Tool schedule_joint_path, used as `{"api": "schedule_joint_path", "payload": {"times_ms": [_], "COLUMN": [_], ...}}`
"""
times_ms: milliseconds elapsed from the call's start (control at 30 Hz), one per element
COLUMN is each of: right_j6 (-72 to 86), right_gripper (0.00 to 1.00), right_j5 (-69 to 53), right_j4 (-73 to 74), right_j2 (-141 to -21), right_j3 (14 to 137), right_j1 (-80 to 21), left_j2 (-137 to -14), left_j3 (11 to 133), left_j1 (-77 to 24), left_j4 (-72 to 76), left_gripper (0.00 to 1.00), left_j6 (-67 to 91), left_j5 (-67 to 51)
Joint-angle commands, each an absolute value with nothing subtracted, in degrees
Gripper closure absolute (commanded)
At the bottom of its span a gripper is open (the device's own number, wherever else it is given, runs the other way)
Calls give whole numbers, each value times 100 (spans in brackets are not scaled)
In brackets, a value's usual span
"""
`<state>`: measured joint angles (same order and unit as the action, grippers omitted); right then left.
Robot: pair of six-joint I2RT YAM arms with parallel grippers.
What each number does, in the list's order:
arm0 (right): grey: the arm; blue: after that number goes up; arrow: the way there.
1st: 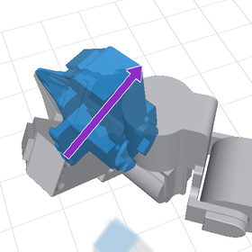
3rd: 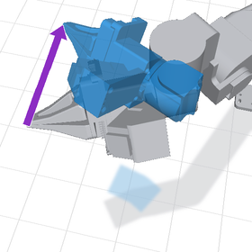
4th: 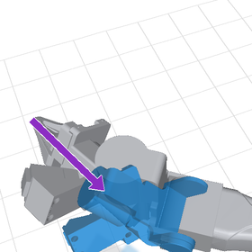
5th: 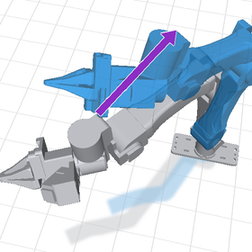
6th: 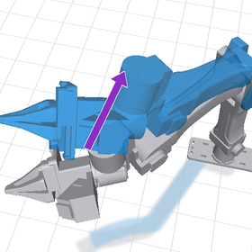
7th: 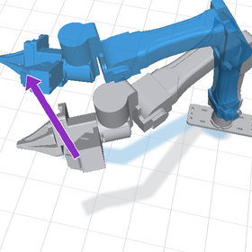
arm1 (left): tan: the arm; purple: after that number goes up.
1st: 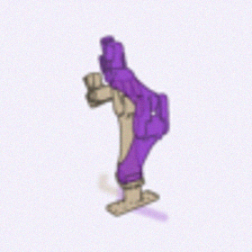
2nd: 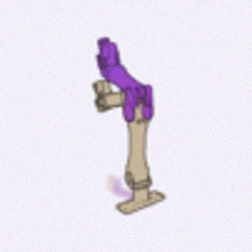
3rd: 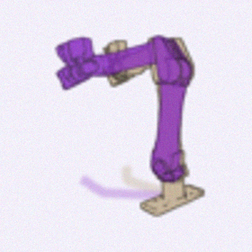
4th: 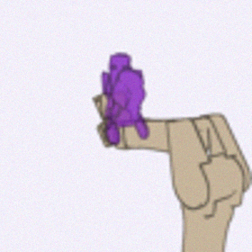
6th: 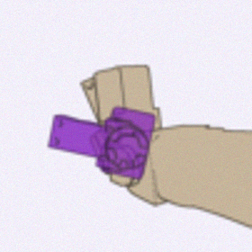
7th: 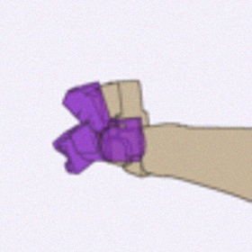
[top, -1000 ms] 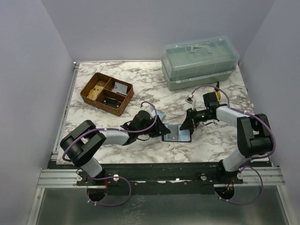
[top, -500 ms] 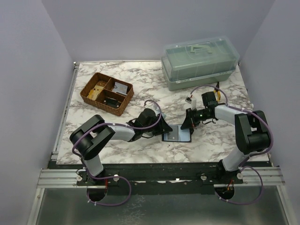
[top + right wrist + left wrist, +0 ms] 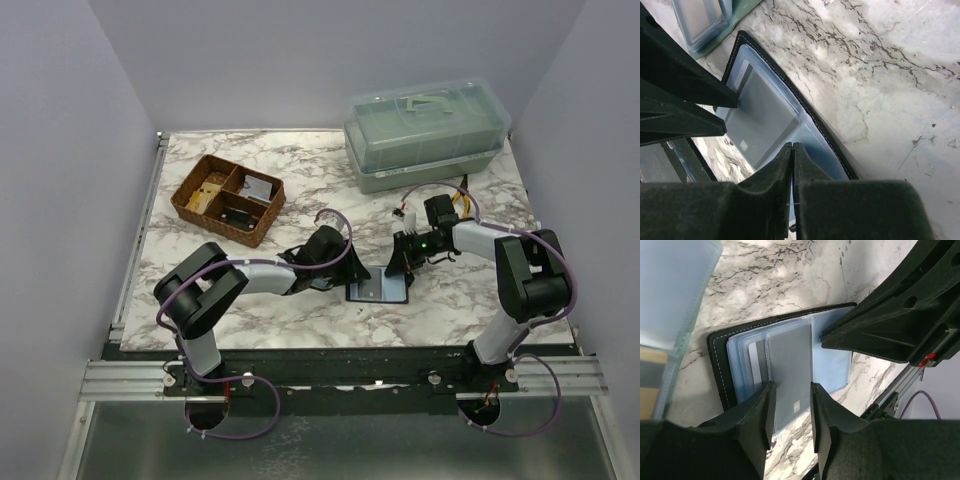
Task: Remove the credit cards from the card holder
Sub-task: Remove the credit card from the card holder.
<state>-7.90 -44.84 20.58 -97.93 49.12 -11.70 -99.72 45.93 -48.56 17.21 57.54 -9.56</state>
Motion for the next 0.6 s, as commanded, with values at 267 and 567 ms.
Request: {"api": "schedule_joint_path", "payload": {"times_ms": [267,567], "right_j6": [-678,-617], "right_gripper": [90,88], "right_j5": [-4100,-3970], "right_j4": [2040,2026], "right_j2": [-9957,-9952], "right_j3": [5068,5071], "right_j1": [-1257,-1257], "left_j2": [-10535,-10594], "left_j3": [4982,4777], "left_j1": [-4966,-4961], "left_j4": [1581,2879], "left_gripper": [60,60], "left_j6": [5710,6336], "left_j5": [-1187,-1746]}}
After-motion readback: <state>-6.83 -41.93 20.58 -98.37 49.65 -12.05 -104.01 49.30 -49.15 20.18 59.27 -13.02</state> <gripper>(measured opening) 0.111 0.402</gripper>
